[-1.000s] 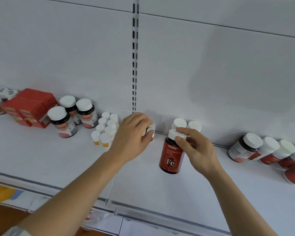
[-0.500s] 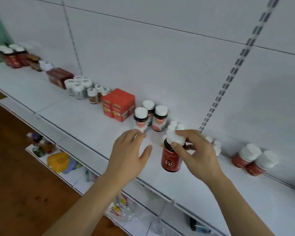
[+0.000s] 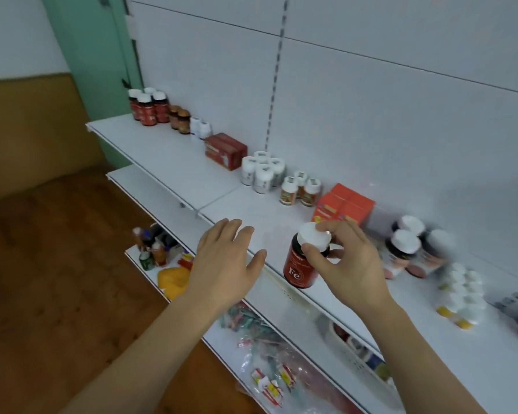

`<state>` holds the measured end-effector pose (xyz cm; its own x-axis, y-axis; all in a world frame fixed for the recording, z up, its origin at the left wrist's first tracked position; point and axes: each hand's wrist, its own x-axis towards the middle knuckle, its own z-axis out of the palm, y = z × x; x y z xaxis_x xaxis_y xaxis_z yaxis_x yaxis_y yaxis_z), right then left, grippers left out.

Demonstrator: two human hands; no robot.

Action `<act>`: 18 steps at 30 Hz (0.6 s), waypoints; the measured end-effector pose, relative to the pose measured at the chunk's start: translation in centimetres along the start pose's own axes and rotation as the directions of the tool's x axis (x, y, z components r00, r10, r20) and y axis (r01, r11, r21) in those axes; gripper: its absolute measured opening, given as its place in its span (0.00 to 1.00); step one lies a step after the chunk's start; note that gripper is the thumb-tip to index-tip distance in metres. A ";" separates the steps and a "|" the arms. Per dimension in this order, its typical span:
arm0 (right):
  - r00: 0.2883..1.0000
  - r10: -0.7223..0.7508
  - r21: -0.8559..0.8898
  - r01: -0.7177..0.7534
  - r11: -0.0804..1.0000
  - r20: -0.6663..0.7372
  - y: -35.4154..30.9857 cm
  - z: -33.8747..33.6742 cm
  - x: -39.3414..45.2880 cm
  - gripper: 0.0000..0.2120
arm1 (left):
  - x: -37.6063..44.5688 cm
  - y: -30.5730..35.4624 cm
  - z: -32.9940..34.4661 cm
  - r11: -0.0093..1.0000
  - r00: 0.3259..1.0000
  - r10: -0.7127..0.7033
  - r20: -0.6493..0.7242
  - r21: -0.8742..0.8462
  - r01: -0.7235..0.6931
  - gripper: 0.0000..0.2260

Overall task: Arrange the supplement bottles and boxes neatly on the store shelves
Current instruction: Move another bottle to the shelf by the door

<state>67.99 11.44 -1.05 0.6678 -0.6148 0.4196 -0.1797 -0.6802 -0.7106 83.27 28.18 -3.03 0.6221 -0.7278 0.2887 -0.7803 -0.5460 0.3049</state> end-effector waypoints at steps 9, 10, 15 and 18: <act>0.994 -0.090 0.027 0.089 0.996 0.057 -4.5 15.7 13.0 0.17 | 8.5 -15.3 -3.0 0.988 0.992 -0.128 -0.021 0.080 0.129 0.29; 0.993 -0.094 0.028 0.093 0.995 0.068 -5.1 17.5 14.7 0.17 | 9.5 -16.9 -3.7 0.983 0.988 -0.155 -0.010 0.100 0.155 0.29; 0.978 -0.178 0.047 0.174 0.984 0.107 -8.2 26.4 23.1 0.17 | 14.4 -24.4 -6.2 0.959 0.971 -0.238 0.007 0.160 0.233 0.27; 0.971 -0.188 0.038 0.185 0.982 0.148 -9.7 31.3 27.2 0.17 | 17.1 -28.8 -7.3 0.948 0.957 -0.289 0.023 0.151 0.282 0.27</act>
<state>110.50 13.79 -0.42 0.7894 -0.4096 0.4573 -0.0256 -0.7662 -0.6420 116.85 34.44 -0.22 0.8191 -0.5488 0.1672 -0.5737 -0.7851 0.2333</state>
